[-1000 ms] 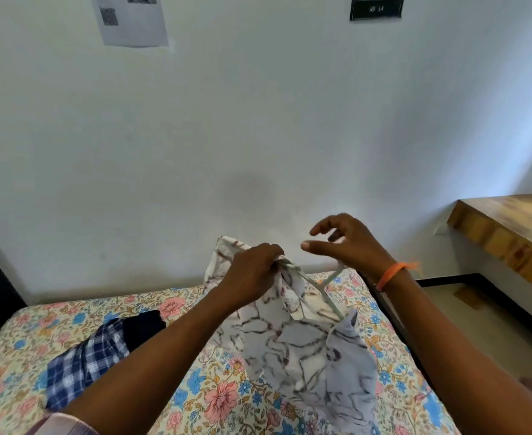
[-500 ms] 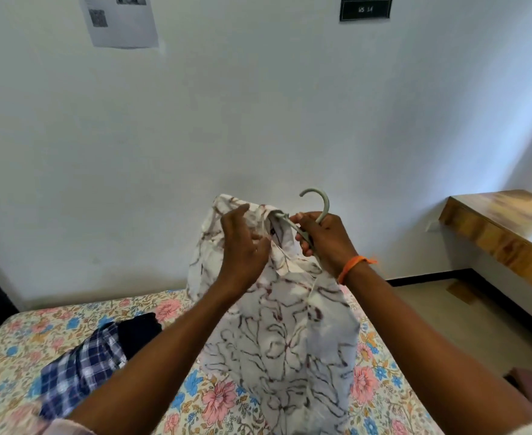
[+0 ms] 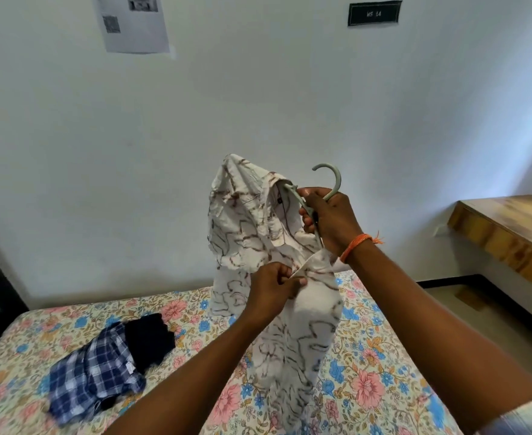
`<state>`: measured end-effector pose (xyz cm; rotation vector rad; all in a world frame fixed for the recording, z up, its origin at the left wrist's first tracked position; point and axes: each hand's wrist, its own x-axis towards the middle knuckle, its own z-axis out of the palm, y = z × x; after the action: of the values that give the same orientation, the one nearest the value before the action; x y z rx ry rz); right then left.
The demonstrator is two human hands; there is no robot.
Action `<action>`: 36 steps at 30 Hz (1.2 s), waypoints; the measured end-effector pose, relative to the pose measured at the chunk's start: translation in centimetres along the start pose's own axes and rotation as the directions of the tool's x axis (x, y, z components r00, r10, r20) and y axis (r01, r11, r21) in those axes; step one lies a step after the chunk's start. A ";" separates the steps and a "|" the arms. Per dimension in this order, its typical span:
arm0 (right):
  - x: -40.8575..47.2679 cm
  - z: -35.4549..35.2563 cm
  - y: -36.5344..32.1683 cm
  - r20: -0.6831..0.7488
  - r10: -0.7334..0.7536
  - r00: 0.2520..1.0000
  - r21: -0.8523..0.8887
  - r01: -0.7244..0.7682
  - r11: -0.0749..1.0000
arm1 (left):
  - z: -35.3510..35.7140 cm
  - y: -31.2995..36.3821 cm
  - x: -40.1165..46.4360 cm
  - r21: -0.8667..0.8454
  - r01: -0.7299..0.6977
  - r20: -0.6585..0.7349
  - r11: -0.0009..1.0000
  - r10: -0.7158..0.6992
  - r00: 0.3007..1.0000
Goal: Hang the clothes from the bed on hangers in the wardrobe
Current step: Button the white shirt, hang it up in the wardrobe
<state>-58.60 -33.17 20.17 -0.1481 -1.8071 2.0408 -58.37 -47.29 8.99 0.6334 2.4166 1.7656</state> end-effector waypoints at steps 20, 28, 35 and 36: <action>3.0 -3.1 -2.0 0.303 -0.220 0.927 -0.791 0.374 0.485 | -2.7 -6.7 -3.3 0.366 -0.083 0.254 0.927 -0.013 0.967; -0.3 -3.1 -4.2 0.508 -0.095 0.856 -0.544 0.404 0.735 | -3.4 -3.0 -0.6 0.240 -0.172 -0.005 0.955 0.178 0.984; -0.7 -5.0 -4.9 0.598 -0.021 0.801 -0.562 0.438 0.702 | -5.1 1.5 4.5 0.624 -0.415 -0.083 0.662 0.585 0.807; -0.6 -5.6 -4.9 0.574 -0.014 0.819 -0.581 0.419 0.698 | -5.4 1.9 5.4 0.681 -0.418 -0.045 0.601 0.605 0.795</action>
<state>-55.02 -27.78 23.93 0.4771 -2.7113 1.1851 -64.41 -49.67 13.44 1.3728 3.3290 1.1143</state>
